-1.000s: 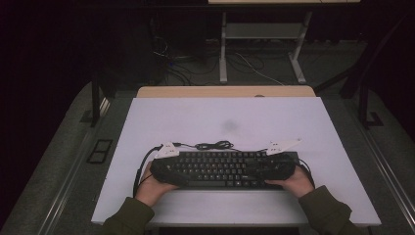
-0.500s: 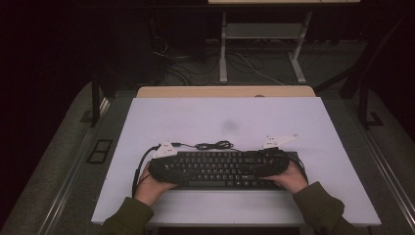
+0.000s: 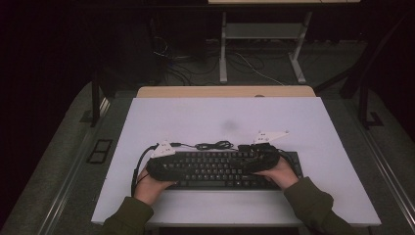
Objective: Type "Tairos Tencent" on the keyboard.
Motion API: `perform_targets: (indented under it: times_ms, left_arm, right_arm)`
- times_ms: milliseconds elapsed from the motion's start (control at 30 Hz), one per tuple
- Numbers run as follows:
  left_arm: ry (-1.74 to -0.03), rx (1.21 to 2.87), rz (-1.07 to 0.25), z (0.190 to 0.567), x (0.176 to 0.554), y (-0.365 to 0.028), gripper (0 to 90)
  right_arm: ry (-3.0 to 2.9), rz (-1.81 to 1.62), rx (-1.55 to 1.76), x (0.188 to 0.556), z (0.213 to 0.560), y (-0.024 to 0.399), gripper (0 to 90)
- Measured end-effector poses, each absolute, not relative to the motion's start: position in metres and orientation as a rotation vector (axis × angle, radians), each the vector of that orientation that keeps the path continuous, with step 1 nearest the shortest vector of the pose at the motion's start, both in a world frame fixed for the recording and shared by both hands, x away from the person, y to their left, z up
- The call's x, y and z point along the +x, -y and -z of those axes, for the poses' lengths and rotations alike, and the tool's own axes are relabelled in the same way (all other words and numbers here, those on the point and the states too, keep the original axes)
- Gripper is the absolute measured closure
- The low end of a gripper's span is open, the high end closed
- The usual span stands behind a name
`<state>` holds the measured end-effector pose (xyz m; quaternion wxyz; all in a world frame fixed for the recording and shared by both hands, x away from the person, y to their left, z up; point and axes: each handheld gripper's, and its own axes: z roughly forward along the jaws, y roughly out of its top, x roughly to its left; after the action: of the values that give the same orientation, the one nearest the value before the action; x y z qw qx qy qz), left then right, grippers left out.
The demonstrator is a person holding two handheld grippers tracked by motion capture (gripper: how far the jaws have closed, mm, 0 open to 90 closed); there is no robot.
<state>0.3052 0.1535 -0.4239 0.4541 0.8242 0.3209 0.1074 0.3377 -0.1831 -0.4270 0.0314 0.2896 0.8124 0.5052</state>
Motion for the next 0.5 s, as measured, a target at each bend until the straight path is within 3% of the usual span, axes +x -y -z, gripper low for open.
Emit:
perform_targets:
  times_ms: [500]
  left_arm:
    - [-0.805, 2.057, -0.252, 0.4266, 0.3139, -0.1529, 87.2]
  right_arm:
    - [-2.497, -1.553, 0.894, 0.3408, 0.4303, 0.174, 21.9]
